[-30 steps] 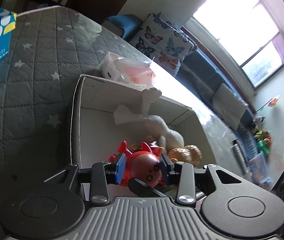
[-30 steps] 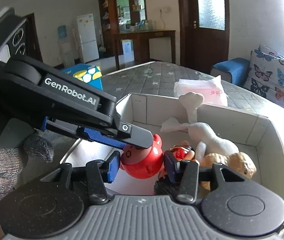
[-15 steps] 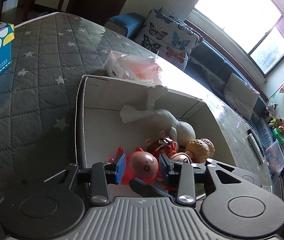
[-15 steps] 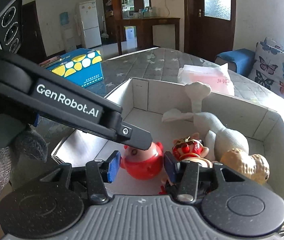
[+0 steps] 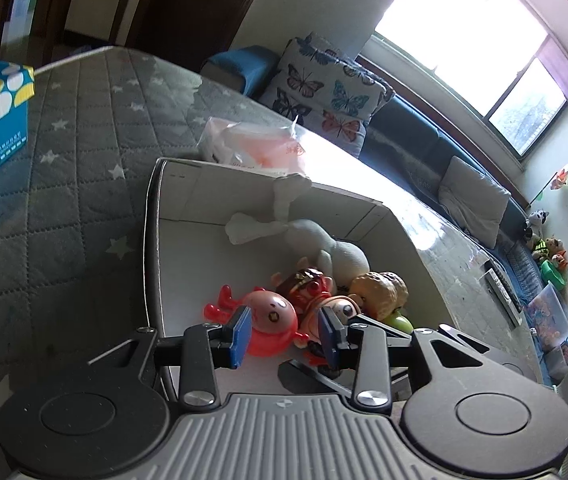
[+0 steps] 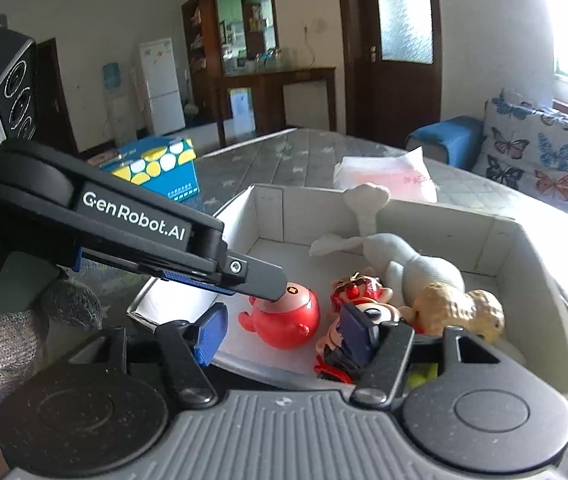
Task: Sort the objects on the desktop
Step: 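Lift the red toy over the box and open the left gripper, then raise the open left gripper away from the box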
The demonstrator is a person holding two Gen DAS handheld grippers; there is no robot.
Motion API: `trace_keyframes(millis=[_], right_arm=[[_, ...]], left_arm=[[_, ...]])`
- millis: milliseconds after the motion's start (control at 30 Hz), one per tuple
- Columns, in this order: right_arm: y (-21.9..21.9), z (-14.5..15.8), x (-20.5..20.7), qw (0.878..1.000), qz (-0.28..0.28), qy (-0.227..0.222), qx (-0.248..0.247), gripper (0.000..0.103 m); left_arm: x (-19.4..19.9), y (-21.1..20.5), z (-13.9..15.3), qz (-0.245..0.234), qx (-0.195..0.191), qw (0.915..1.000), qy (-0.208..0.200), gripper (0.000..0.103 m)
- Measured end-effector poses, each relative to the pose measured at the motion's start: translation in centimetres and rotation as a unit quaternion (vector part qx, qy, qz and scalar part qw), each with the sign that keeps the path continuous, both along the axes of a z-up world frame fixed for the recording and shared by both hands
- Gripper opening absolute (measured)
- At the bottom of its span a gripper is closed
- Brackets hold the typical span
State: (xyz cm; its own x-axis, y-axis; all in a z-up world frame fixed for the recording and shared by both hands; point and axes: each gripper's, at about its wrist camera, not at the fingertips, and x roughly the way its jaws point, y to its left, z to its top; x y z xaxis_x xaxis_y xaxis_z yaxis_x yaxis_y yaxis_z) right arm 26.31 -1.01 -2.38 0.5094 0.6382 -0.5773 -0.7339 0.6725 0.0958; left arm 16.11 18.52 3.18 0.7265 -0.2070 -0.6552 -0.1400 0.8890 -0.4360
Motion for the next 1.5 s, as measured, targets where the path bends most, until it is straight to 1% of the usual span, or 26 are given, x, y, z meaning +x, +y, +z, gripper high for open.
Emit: trace_keyframes(millis=[33, 100, 167, 200, 400, 567, 667, 833, 967, 1067, 1133, 1267, 1500], right_arm=[[-0.2, 0.2, -0.3, 1.0, -0.002, -0.001, 0.004, 0.066], [-0.7, 0.4, -1.0, 1.0, -0.008, -0.01, 0.012, 0.079], [-1.2, 0.6, -1.7, 1.0, -0.011, -0.018, 0.015, 0.08], [-1.4, 0.7, -2.0, 1.0, -0.013, -0.019, 0.017, 0.083], [-2.7, 0.7, -3.8, 0.999, -0.025, -0.028, 0.028, 0.093], [-4.0, 0.4, -5.0, 0.998, -0.038, -0.022, 0.04, 0.097], [-4.7, 0.3, -5.7, 0.998, -0.043, -0.025, 0.043, 0.101], [-5.6, 0.2, -7.0, 0.997, -0.053, -0.03, 0.047, 0.103], [-6.3, -0.2, -7.5, 0.996, -0.065, -0.019, 0.052, 0.103], [-6.6, -0.3, -7.9, 0.996, -0.076, -0.014, 0.055, 0.103], [-6.8, -0.4, -8.3, 0.995, -0.08, -0.015, 0.056, 0.103], [-7.1, -0.6, -9.2, 0.993, -0.1, -0.028, 0.051, 0.103], [-8.1, -1.1, -9.6, 0.99, -0.127, -0.021, 0.058, 0.103]], left_arm=[[-0.3, -0.2, 0.1, 0.0, 0.003, 1.0, -0.004, 0.039], [-1.0, -0.7, 0.4, -0.002, 0.011, 0.9999, -0.012, 0.039], [-1.6, -1.2, 0.8, -0.003, 0.02, 0.9996, -0.019, 0.039], [-1.9, -1.5, 0.9, -0.003, 0.024, 0.9995, -0.022, 0.039], [-3.8, -2.7, 1.5, -0.005, 0.038, 0.9987, -0.033, 0.039], [-5.2, -3.6, 1.6, -0.006, 0.048, 0.9982, -0.036, 0.039], [-5.9, -4.1, 1.4, -0.004, 0.054, 0.9979, -0.036, 0.039], [-7.0, -4.8, 1.3, 0.001, 0.076, 0.9963, -0.041, 0.039], [-7.8, -5.0, 1.3, 0.001, 0.078, 0.996, -0.045, 0.039], [-8.5, -5.4, 1.4, 0.005, 0.096, 0.9941, -0.051, 0.039], [-8.8, -5.7, 1.4, 0.004, 0.108, 0.993, -0.049, 0.04], [-9.4, -6.1, 1.1, 0.011, 0.117, 0.9922, -0.041, 0.04], [-10.5, -6.9, 0.5, 0.023, 0.153, 0.9874, -0.037, 0.04]])
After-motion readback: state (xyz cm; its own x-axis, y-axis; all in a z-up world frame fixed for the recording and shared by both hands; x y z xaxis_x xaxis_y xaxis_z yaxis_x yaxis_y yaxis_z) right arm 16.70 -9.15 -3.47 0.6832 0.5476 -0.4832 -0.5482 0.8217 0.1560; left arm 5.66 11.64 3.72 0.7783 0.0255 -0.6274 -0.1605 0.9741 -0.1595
